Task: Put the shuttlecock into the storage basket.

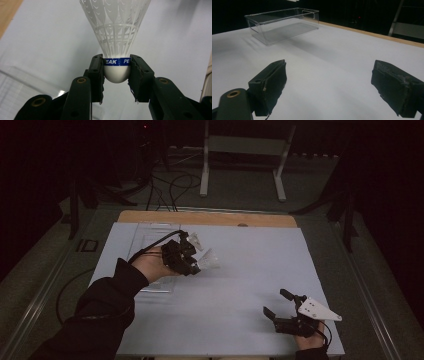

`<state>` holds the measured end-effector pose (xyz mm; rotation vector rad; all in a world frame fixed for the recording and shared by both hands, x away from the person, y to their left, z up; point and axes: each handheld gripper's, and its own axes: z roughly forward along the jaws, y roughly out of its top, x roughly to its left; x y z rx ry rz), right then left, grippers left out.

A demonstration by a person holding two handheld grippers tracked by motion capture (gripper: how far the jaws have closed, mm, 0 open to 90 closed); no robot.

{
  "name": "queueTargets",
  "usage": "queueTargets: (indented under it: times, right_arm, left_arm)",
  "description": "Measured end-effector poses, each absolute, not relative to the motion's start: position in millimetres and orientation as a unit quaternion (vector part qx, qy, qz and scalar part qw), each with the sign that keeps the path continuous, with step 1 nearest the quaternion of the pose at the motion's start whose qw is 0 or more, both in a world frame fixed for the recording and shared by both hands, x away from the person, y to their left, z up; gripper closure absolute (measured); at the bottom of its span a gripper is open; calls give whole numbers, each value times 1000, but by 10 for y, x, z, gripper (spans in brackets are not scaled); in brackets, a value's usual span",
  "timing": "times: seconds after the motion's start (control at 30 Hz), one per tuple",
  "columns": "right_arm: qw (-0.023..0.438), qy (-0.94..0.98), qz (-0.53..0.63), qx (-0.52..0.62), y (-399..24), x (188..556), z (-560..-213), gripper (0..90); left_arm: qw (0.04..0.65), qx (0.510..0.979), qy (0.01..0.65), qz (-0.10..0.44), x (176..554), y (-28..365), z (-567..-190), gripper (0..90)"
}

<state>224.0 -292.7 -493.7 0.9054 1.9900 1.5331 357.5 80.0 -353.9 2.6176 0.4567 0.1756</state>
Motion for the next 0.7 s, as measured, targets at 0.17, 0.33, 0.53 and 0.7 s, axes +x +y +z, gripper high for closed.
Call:
queueTargets:
  times: [0.17, 0.33, 0.53, 0.7]
  right_arm:
    - [233, 726, 560, 325, -2921, 2238, -4933, 124]
    - [234, 727, 567, 309, -2908, 2225, -4925, 124]
    - [236, 729, 571, 295, -2889, 2219, -4925, 125]
    - [237, 731, 568, 296, -2884, 2221, -4927, 130]
  left_arm:
    - [240, 952, 179, 66, 3593, 910, -3532, 658]
    - [240, 950, 191, 68, 3599, 1020, -3548, 658]
    - [238, 946, 208, 69, 3612, 1175, -3547, 658]
    - [240, 943, 220, 74, 3613, 1296, -3510, 658]
